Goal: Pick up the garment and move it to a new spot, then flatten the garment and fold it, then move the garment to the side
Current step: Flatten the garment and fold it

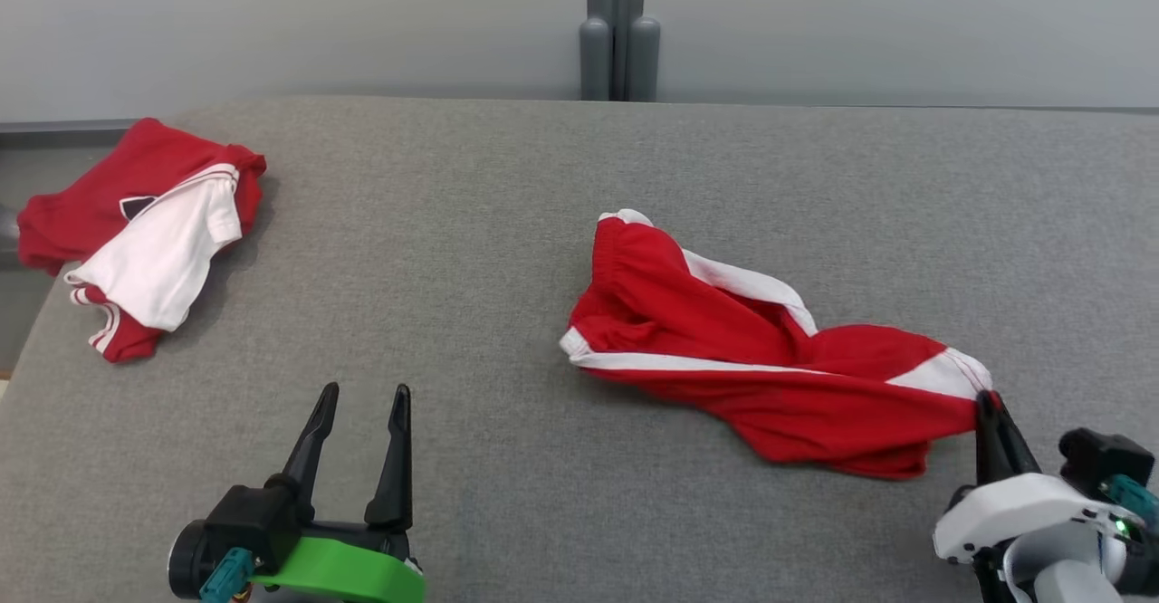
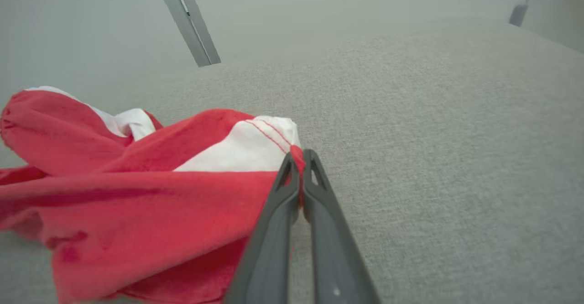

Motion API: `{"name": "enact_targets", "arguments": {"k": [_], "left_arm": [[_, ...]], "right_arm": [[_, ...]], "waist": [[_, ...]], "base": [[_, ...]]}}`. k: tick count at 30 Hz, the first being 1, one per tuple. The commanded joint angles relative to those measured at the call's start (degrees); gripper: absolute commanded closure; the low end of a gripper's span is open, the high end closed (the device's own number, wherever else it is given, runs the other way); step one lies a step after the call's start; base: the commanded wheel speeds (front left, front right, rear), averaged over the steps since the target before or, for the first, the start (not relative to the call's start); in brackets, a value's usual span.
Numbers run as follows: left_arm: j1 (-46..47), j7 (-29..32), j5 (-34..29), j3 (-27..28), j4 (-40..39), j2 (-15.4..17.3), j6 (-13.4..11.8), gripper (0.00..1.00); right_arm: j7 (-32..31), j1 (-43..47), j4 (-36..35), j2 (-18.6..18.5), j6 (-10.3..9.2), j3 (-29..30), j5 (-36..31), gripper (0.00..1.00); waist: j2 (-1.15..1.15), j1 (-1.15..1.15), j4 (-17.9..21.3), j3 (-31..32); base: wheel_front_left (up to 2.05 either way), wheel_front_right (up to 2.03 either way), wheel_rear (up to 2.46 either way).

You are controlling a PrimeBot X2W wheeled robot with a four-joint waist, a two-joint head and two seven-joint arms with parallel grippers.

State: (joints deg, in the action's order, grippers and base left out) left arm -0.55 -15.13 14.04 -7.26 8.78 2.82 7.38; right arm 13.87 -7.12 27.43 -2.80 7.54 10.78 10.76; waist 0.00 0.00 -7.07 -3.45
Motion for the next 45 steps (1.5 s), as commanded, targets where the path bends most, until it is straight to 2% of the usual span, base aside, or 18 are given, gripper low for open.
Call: {"name": "enact_targets", "arguments": {"k": [1, 7, 8, 9, 12, 14, 17, 22, 29, 32, 39, 45], "left_arm": [[-0.1, 0.0, -0.3, 0.0, 0.1, 0.1, 0.1, 0.00], [-0.5, 0.0, -0.4, -0.3, 0.4, 0.1, 0.1, 0.00], [-0.5, 0.0, -0.4, -0.3, 0.4, 0.1, 0.1, 0.00], [-0.5, 0.0, -0.4, -0.3, 0.5, 0.1, 0.1, 0.00], [-0.5, 0.0, -0.5, -0.5, 0.6, 0.1, 0.1, 0.00], [-0.6, 0.0, -0.5, -0.4, 0.6, 0.1, 0.1, 0.00], [-0.9, 0.0, -0.5, -0.2, 0.5, 0.1, 0.1, 0.00], [-1.2, 0.0, -0.1, -0.4, 0.8, 0.1, 0.1, 0.00], [-2.2, 0.0, -0.2, 0.1, 1.2, 0.1, 0.1, 0.00], [-2.6, 0.0, -0.7, 0.8, 1.1, 0.1, 0.1, 0.00], [-3.9, 0.0, -2.4, 3.3, -0.8, 0.2, 0.1, 0.00], [-5.3, 0.0, -3.1, 5.1, -1.9, 0.1, 0.1, 0.00]], "right_arm": [[0.6, 0.9, 2.0, -0.2, -0.10, 1.1, 2.2, 1.00], [-1.3, 1.8, 12.9, -0.2, -0.10, -0.5, 3.2, 1.00], [-2.0, 1.9, 14.6, -0.2, -0.10, -1.2, 3.2, 0.69], [-2.4, 1.9, 15.7, -0.1, -0.10, -1.5, 3.4, 0.00], [-2.1, 1.6, 17.4, 0.0, -0.12, -1.3, 3.0, 0.00], [-1.4, 1.2, 15.8, -0.2, -0.14, -0.1, 2.4, 0.00], [-0.6, -0.3, 10.4, -0.3, -0.10, 2.4, -0.1, 0.00], [-4.3, -0.4, 0.4, -0.1, -0.10, 4.8, -3.0, 0.00], [-1.2, 3.9, -11.0, -0.3, -0.10, -1.8, -3.7, 0.00], [0.8, 6.5, -14.5, -0.2, -0.10, -4.0, -5.9, 0.00], [1.3, 11.4, -23.4, -0.2, -0.10, -6.7, -8.1, 0.00], [1.3, 13.9, -24.8, -0.2, -0.10, -6.4, -9.3, 0.00]], "waist": [[0.00, 0.00, 1.3, 0.6], [0.00, 0.00, 2.0, 1.2], [0.00, 0.00, 2.0, 1.4], [0.00, 0.00, 2.1, 1.4], [0.00, 0.00, 2.0, 1.7], [0.00, 0.00, 1.9, 1.8], [0.00, 0.00, 1.8, 2.0], [0.00, 0.00, 0.9, 2.7], [0.00, 0.00, 0.3, 4.3], [0.00, 0.00, 0.8, 4.7], [0.00, 0.00, 3.3, 5.2], [0.00, 0.00, 5.6, 5.8]], "base": [[0.00, 0.00, 0.00], [0.00, 0.00, 0.00], [0.00, 0.00, 0.00], [0.00, 0.00, 0.00], [0.00, 0.00, 0.00], [0.00, 0.00, 0.00], [0.00, 0.00, 0.00], [0.00, 0.00, 0.00], [0.00, 0.00, 0.00], [0.00, 0.00, 0.00], [0.00, 0.00, 0.00], [0.00, 0.00, 0.00]]}}
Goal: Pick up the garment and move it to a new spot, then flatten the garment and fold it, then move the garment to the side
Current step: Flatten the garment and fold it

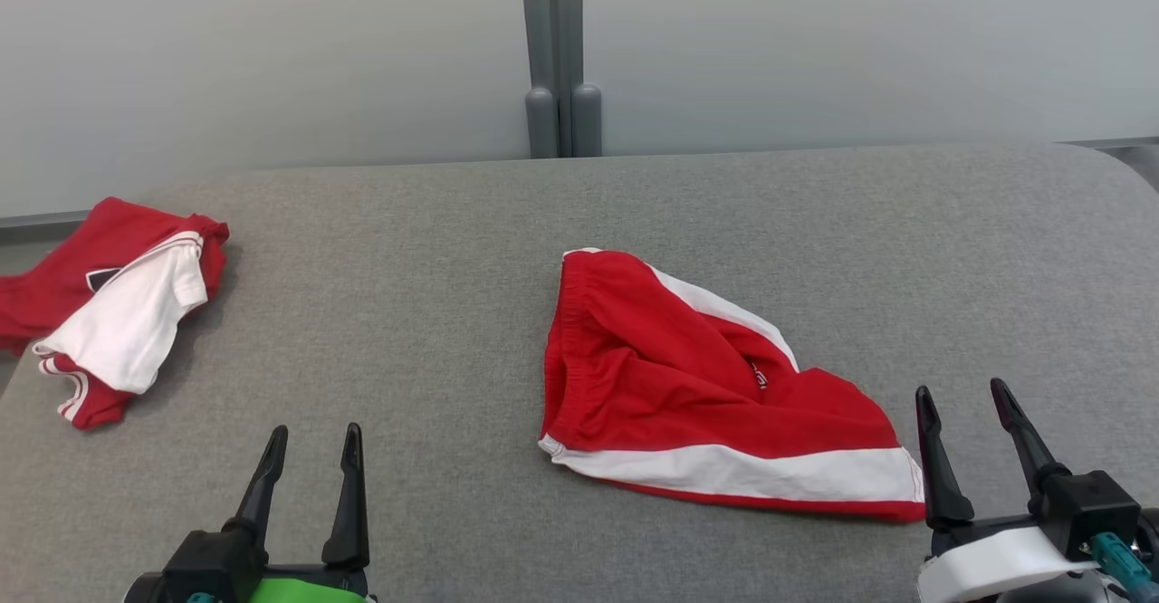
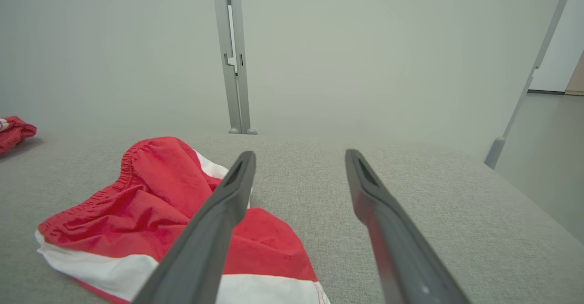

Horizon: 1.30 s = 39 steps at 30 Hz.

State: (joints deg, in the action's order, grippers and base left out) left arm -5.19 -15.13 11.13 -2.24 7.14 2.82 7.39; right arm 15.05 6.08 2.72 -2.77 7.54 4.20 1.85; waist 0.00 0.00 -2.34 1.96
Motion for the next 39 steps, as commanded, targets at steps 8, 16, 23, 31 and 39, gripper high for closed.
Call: {"name": "enact_targets", "arguments": {"k": [8, 16, 23, 31, 39], "left_arm": [[-1.6, 0.0, -0.1, 0.2, -0.4, 0.1, 0.1, 0.00], [-1.1, 0.0, 0.0, -0.8, 0.3, 0.1, 0.1, 0.00], [-0.3, 0.0, -0.6, -4.8, 2.2, 0.3, 0.1, 0.00], [6.7, 0.0, 2.3, -18.6, 14.6, 4.2, 0.1, 0.00], [15.9, 0.0, 4.4, -25.4, 26.6, 3.7, 0.1, 0.00]], "right_arm": [[0.2, 0.7, 1.0, -0.2, -0.10, 1.0, -1.0, 0.00], [0.2, 0.1, 1.4, -0.2, -0.10, 1.0, -0.5, 0.00], [0.2, -0.6, 2.7, -0.2, -0.10, 1.7, -0.3, 0.00], [-3.4, -2.9, 12.4, -0.2, -0.10, 1.8, -3.3, 0.00], [-8.0, -8.9, 21.0, -0.2, -0.10, -0.4, -5.6, 0.00]], "waist": [[0.00, 0.00, 2.9, 0.3], [0.00, 0.00, 2.8, -0.2], [0.00, 0.00, 2.8, -0.3], [0.00, 0.00, 3.5, -1.1], [0.00, 0.00, 5.3, -3.3]], "base": [[0.00, 0.00, 0.00], [0.00, 0.00, 0.00], [0.00, 0.00, 0.00], [0.00, 0.00, 0.00], [0.00, 0.00, 0.00]]}}
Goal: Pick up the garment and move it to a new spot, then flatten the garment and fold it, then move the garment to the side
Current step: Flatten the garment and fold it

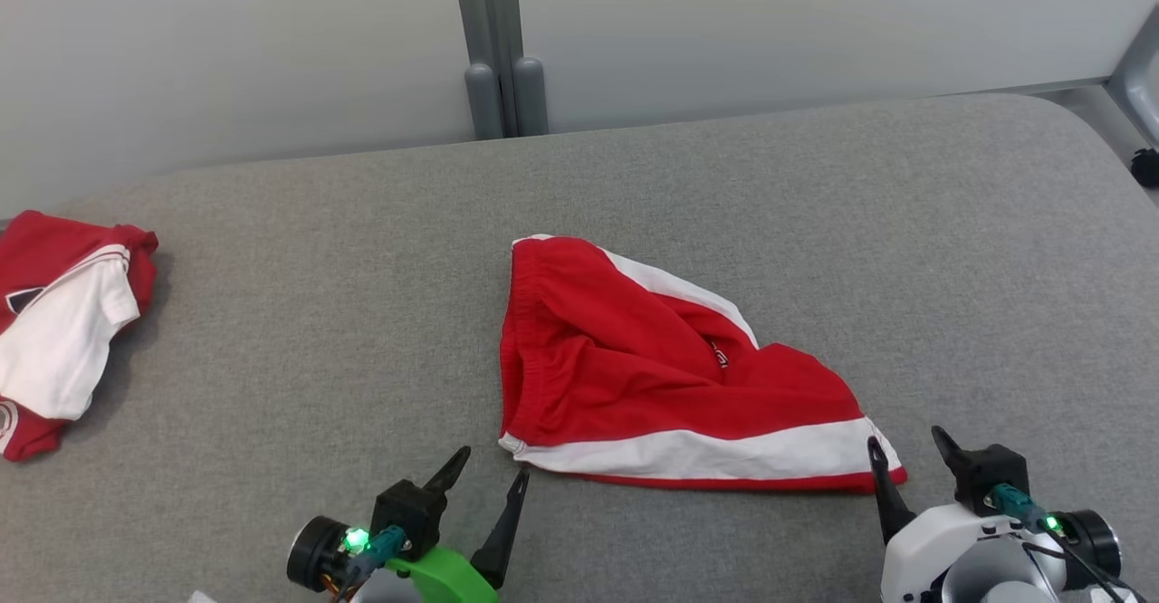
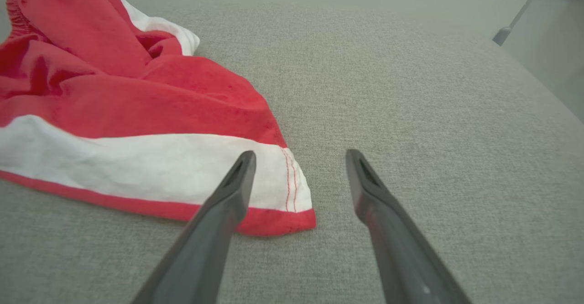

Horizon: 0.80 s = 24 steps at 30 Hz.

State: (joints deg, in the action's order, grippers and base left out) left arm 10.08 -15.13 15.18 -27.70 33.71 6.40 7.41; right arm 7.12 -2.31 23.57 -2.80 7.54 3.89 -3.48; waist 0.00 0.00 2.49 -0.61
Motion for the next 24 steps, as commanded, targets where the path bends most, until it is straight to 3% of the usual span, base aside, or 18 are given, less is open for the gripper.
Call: {"name": "enact_targets", "arguments": {"k": [1, 13, 24], "left_arm": [[1.8, 0.0, 0.7, -0.6, 1.1, -0.1, 0.1, 0.00], [10.0, 0.0, 3.2, -3.6, 10.6, -1.3, 0.0, 0.00], [10.5, 0.0, 2.8, -4.3, 8.9, -0.4, 0.0, 0.00]], "right_arm": [[-0.1, -1.2, 0.8, -0.2, -0.10, -0.4, -0.1, 0.00], [-0.2, -7.5, 8.8, -0.2, -0.10, -2.8, 0.4, 0.00], [-0.7, -8.3, 12.6, -0.2, -0.11, -1.8, 0.0, 0.00]], "waist": [[0.00, 0.00, 0.6, -1.4], [0.00, 0.00, 1.3, -5.3], [0.00, 0.00, 1.1, -6.1]], "base": [[0.00, 0.00, 0.00], [0.00, 0.00, 0.00], [0.00, 0.00, 0.00]]}}
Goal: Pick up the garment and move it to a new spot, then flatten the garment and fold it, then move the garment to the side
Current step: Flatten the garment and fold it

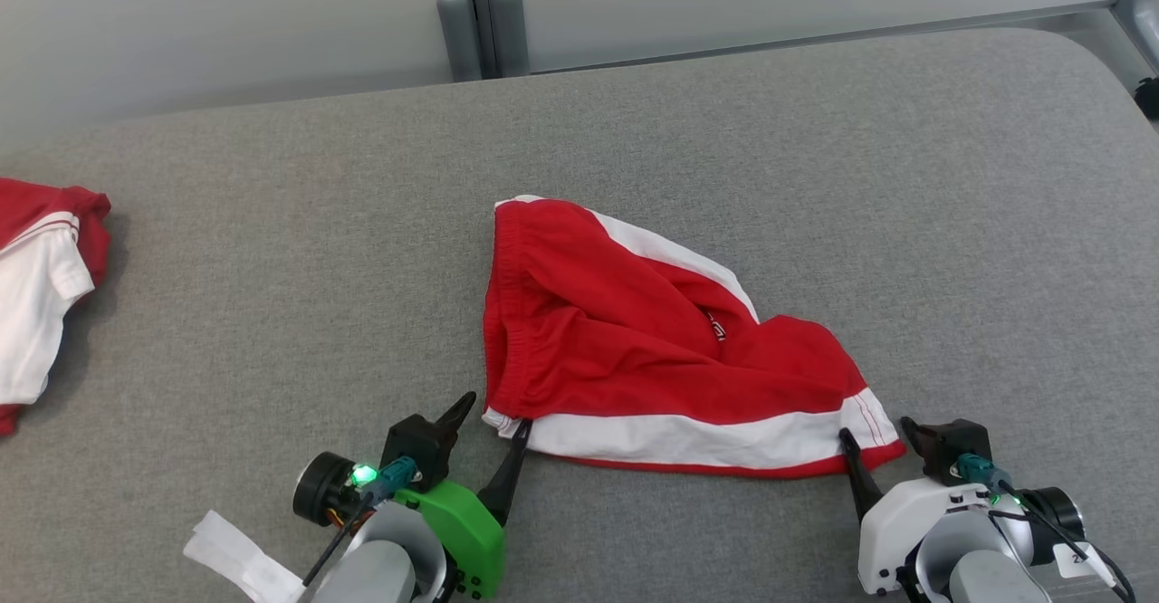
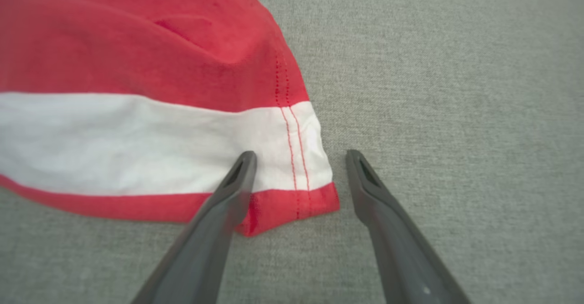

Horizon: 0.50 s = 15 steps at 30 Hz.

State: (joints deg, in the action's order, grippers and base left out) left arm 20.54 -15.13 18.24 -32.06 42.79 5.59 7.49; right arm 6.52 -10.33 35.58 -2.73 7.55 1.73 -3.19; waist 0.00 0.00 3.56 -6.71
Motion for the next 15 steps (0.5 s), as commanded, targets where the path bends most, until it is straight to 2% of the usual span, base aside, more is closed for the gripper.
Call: {"name": "enact_targets", "arguments": {"k": [1, 7, 13, 15], "left_arm": [[-0.2, 0.0, -0.4, 0.0, -0.5, 0.4, -0.1, 0.00], [-0.8, 0.0, -1.4, -1.3, -1.0, 0.6, -0.1, 0.00], [-0.2, 0.0, -1.6, -2.5, -0.8, 0.8, -0.1, 0.00], [-0.2, 0.0, -1.6, -2.5, -0.8, 0.9, -0.1, 0.05]], "right_arm": [[-0.1, -0.4, 0.7, -0.3, -0.12, 0.7, -0.4, 0.00], [-1.2, -2.0, 1.6, -0.3, -0.13, 3.0, -1.1, 0.00], [-4.9, -3.4, 2.7, -0.2, -0.12, 3.4, -2.0, 0.00], [-6.1, -3.5, 2.8, -0.2, -0.12, 3.3, -2.0, 0.00]], "waist": [[0.00, 0.00, 0.0, 0.0], [0.00, 0.00, -0.1, 0.0], [0.00, 0.00, -0.3, 0.0], [0.00, 0.00, -0.4, 0.0]], "base": [[0.00, 0.00, 0.00], [0.00, 0.00, 0.00], [0.00, 0.00, 0.00], [0.00, 0.00, 0.00]]}}
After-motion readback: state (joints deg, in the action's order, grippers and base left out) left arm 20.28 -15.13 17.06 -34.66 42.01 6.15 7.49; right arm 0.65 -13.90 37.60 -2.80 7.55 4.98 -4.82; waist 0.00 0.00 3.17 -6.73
